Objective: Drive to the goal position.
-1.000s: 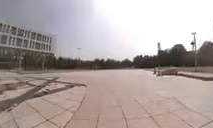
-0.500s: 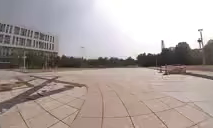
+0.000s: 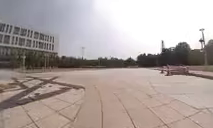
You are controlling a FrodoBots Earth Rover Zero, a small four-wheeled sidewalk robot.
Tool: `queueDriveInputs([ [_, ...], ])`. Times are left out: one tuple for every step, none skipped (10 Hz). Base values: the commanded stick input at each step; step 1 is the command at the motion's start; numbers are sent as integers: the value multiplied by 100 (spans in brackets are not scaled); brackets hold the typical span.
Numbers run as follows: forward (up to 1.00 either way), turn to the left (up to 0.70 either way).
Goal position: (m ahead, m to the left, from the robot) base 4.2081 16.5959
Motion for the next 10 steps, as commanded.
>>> queueDriveInputs([
  [70, 0],
  [70, 0],
  [70, 0],
  [70, 0],
  [70, 0],
  [70, 0],
  [70, 0],
  [70, 8],
  [70, 27],
  [70, 35],
])
